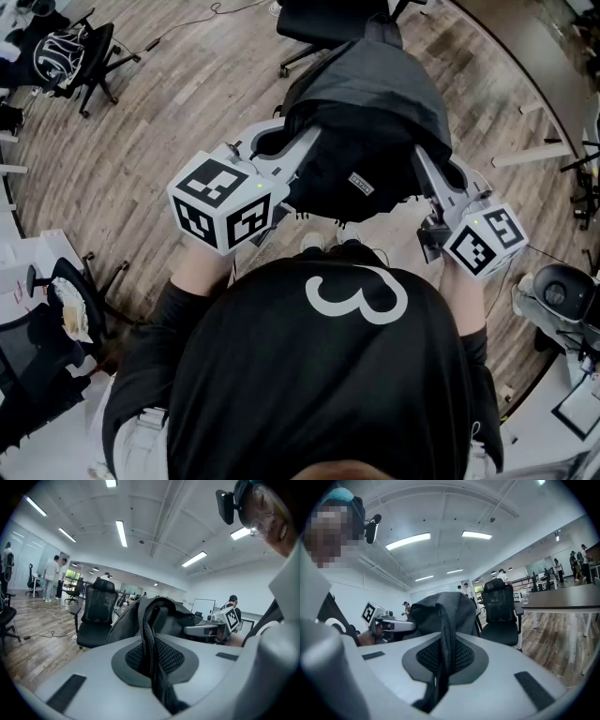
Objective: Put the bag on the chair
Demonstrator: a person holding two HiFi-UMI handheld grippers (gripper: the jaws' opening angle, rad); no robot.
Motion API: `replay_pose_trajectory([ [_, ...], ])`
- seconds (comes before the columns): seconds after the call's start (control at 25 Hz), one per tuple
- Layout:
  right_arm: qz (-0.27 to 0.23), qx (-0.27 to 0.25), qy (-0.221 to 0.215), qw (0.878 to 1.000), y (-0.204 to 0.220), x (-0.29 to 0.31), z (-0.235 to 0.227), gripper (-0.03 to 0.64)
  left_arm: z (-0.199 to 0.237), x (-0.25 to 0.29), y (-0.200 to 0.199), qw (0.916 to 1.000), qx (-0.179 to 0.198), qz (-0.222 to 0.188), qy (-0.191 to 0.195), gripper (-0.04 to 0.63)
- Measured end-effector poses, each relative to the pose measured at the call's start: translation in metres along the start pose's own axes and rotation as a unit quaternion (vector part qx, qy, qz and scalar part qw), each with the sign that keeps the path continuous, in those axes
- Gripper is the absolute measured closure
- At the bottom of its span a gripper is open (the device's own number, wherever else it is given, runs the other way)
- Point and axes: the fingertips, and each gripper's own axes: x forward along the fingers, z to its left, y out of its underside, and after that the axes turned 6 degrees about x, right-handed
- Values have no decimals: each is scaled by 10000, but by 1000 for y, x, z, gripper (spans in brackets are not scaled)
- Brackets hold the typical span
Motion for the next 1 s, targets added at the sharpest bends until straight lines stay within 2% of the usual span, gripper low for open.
replay_pose_trajectory([
  [0.52,86,-143,-29,9999,1,5,6,588,3,-9,6,9999,-88,-72,11,575],
  [1.0,112,-154,-57,9998,-11,5,33,588,1,-35,-9,9998,163,-120,37,574],
])
